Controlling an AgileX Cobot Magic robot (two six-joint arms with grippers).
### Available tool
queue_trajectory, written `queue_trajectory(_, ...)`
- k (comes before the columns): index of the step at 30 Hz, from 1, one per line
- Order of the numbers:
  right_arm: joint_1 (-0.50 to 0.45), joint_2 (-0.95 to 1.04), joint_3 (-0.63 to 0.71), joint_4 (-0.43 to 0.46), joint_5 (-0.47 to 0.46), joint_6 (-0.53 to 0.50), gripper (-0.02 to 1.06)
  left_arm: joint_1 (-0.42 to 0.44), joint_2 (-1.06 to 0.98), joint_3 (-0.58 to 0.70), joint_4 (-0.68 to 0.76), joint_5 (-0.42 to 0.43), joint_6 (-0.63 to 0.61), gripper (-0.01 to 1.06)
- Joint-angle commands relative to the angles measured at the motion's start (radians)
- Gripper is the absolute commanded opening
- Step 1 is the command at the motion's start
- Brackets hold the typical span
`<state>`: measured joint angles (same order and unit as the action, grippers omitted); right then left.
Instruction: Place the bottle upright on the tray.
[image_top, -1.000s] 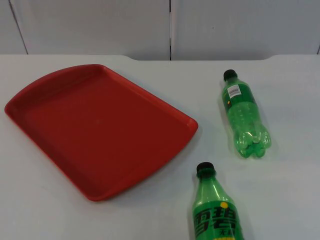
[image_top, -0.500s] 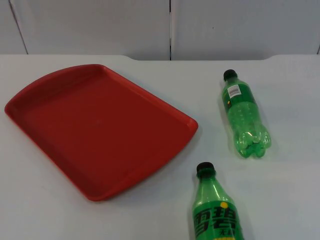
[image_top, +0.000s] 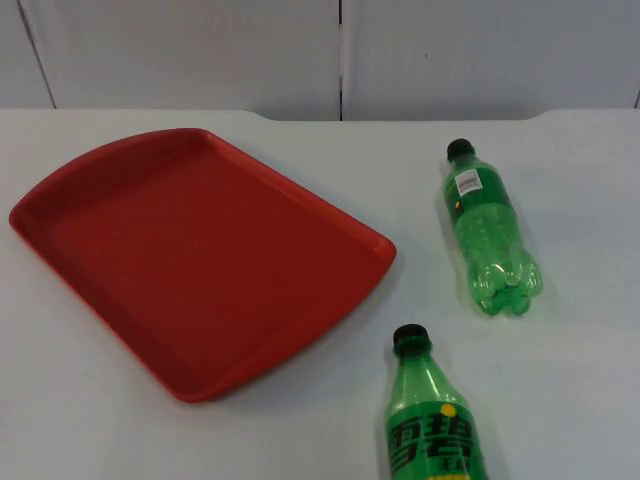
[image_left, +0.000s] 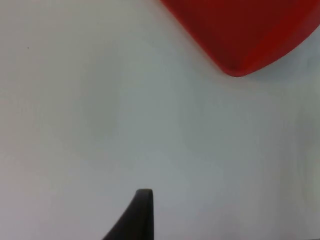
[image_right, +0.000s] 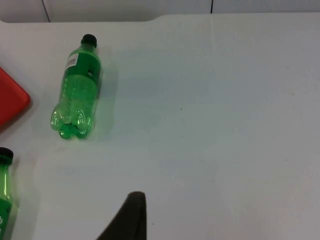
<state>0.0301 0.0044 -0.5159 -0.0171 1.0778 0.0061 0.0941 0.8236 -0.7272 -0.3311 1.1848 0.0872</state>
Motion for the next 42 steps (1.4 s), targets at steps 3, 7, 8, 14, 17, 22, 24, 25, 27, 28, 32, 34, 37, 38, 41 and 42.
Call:
queue_trajectory(3,0.003,-0.004,0.002,0.000,0.001,0.002,1.05,-0.006,0.014,-0.005,-0.020,0.001,0.008,1.01)
queue_trajectory(7,0.003,-0.004,0.002,0.000,0.001,0.002,1.05,-0.056,0.014,-0.005,-0.030,0.009,0.005,1.01)
queue_trajectory(8,0.003,-0.004,0.002,0.000,0.001,0.002,1.05,-0.056,0.014,-0.005,-0.030,0.009,0.005,1.01)
queue_trajectory(14,0.003,-0.004,0.002,0.000,0.001,0.002,1.05,-0.168,0.016,-0.005,0.054,-0.021,-0.106,1.01)
queue_trajectory(17,0.003,-0.004,0.002,0.000,0.001,0.002,1.05,-0.226,0.027,-0.005,0.087,-0.021,-0.161,1.01)
queue_trajectory(22,0.003,-0.004,0.002,0.003,0.001,0.002,1.05,-0.315,0.067,-0.005,0.054,-0.071,-0.191,1.01)
queue_trajectory(24,0.003,-0.004,0.002,0.003,0.001,0.002,1.05,-0.367,0.098,-0.005,0.054,-0.099,-0.212,1.01)
queue_trajectory(25,0.003,-0.004,0.002,0.003,0.001,0.002,1.05,-0.398,0.115,-0.005,0.054,-0.112,-0.223,1.01)
queue_trajectory(27,0.003,-0.004,0.002,0.003,0.001,0.002,1.05,-0.423,0.131,-0.005,0.056,-0.128,-0.230,1.01)
queue_trajectory(28,0.003,-0.004,0.002,0.003,0.001,0.002,1.05,-0.453,0.146,-0.005,0.061,-0.148,-0.245,1.01)
queue_trajectory(32,0.003,-0.004,0.002,0.003,0.001,0.002,1.05,-0.529,0.192,-0.005,0.097,-0.213,-0.308,1.01)
queue_trajectory(34,0.003,-0.004,0.002,0.003,0.001,0.002,1.05,-0.574,0.225,-0.005,0.103,-0.244,-0.333,1.01)
queue_trajectory(37,0.003,-0.004,0.002,0.003,0.001,0.002,1.05,-0.613,0.256,-0.005,0.103,-0.283,-0.359,1.01)
queue_trajectory(38,0.003,-0.004,0.002,0.003,0.001,0.002,1.05,-0.643,0.279,-0.005,0.103,-0.306,-0.374,1.01)
queue_trajectory(41,0.003,-0.004,0.002,0.003,0.001,0.002,1.05,-0.706,0.330,-0.005,0.118,-0.352,-0.417,1.01)
queue_trajectory(42,0.003,-0.004,0.002,0.003,0.001,0.002,1.05,-0.706,0.330,-0.005,0.118,-0.352,-0.417,1.01)
